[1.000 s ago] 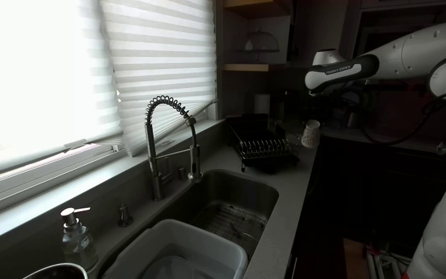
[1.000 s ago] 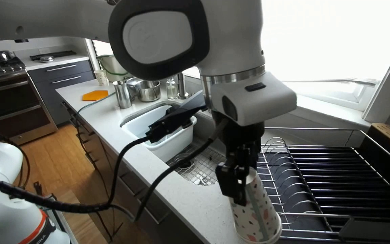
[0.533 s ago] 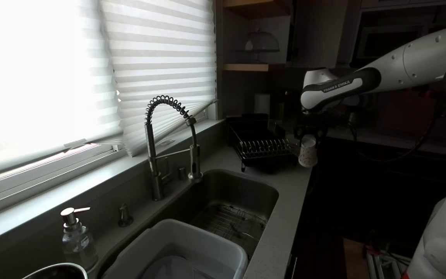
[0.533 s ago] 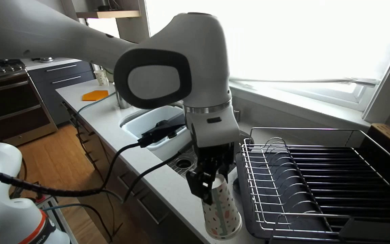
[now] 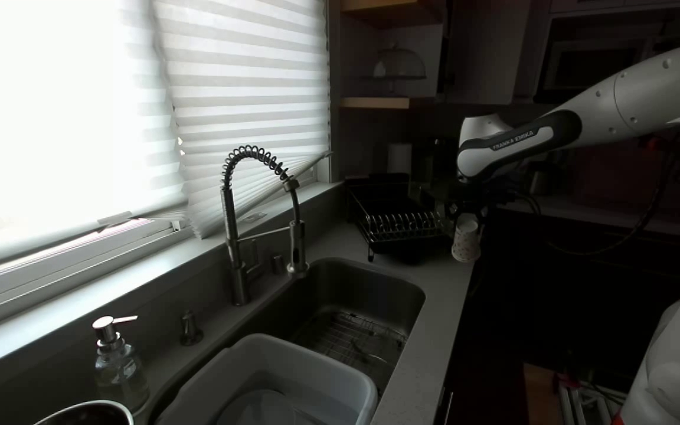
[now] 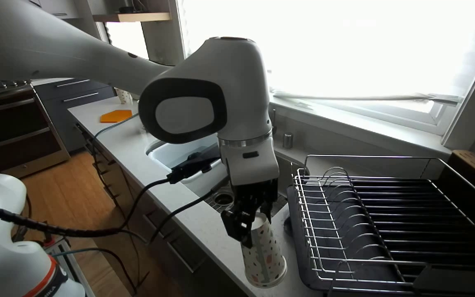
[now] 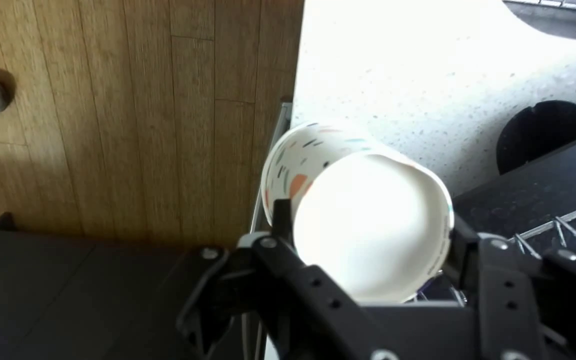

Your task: Place the coffee cup upright

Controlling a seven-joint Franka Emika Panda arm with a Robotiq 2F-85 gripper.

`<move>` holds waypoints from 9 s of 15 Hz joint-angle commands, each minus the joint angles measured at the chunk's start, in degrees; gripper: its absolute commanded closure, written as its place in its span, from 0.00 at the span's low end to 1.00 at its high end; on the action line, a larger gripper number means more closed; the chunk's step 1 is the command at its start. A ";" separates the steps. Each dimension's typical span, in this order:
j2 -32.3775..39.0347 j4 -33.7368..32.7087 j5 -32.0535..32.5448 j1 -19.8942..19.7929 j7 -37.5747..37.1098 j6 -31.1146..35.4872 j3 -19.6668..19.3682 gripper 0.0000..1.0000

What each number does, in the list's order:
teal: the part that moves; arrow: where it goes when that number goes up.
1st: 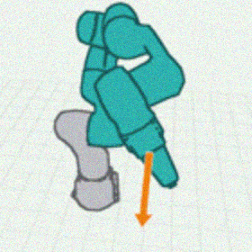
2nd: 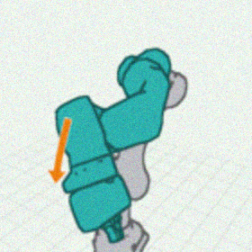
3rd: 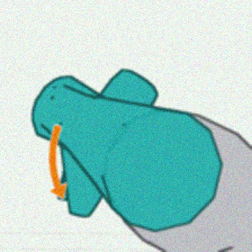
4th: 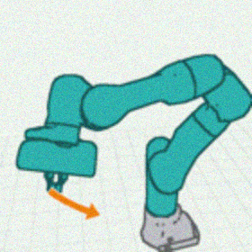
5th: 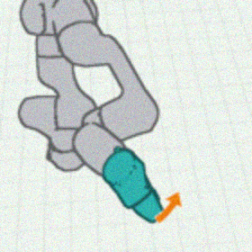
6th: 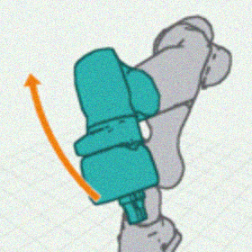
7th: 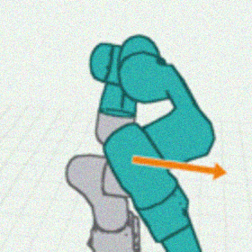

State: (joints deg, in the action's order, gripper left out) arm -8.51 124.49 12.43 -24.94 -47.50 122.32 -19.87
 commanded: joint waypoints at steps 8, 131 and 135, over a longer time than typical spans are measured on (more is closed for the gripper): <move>2.29 5.88 5.59 1.48 -4.88 10.87 2.43 0.58; 16.00 0.80 -23.74 0.51 15.14 16.73 -5.78 0.58; 17.17 0.52 -22.12 0.73 13.87 17.24 -6.15 0.08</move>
State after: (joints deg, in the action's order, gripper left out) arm 7.16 125.84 -11.57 -24.72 -31.65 138.78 -25.32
